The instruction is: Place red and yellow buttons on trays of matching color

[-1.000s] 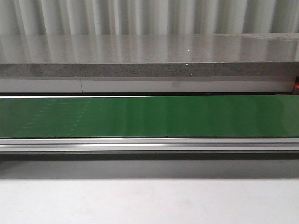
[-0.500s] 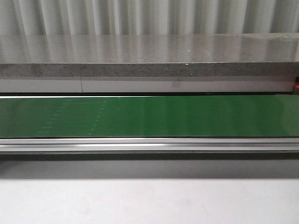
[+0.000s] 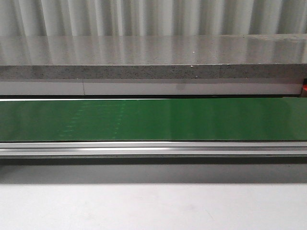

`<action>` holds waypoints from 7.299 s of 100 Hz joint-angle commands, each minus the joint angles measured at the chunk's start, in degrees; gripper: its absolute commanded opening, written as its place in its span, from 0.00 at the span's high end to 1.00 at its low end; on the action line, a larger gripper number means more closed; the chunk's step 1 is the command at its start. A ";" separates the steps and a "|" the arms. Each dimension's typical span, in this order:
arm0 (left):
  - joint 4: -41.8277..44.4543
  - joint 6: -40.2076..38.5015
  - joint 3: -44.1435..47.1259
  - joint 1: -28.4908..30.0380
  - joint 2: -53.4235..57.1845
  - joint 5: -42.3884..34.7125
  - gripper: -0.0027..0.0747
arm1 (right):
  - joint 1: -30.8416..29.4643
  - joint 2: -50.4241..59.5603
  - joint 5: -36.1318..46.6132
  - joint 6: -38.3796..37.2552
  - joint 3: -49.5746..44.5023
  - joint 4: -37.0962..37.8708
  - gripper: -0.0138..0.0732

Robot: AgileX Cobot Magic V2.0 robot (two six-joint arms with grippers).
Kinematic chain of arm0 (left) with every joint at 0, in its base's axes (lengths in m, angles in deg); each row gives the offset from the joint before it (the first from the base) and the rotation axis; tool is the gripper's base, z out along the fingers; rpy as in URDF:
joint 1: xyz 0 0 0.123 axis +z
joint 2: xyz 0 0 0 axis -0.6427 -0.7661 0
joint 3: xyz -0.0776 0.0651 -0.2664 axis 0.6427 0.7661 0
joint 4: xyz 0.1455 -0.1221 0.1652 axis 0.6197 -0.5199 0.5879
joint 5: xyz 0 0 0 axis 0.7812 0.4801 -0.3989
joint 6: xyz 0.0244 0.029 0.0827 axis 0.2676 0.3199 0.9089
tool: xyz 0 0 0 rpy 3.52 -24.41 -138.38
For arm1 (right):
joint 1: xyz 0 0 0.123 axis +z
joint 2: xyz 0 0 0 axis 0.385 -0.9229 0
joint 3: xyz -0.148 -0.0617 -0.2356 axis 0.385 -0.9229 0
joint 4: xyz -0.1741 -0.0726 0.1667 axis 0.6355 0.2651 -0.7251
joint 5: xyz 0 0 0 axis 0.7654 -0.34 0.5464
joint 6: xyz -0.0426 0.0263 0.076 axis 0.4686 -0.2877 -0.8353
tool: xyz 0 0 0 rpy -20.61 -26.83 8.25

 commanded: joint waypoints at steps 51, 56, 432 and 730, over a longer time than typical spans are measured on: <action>8.55 -10.37 -5.28 0.54 -5.20 -4.91 0.99 | 0.12 8.78 2.27 0.56 -1.14 0.21 0.92; 11.16 -12.52 -6.17 0.86 -7.15 -4.62 0.99 | 0.12 8.78 2.27 0.56 -1.14 0.21 0.92; 4.96 -5.79 -51.36 25.08 -67.14 23.95 0.75 | 0.12 8.78 2.32 0.56 -1.14 0.21 0.92; -3.93 -25.41 -72.93 25.88 -99.25 19.12 0.33 | 0.12 8.78 2.59 0.56 -1.41 0.21 0.92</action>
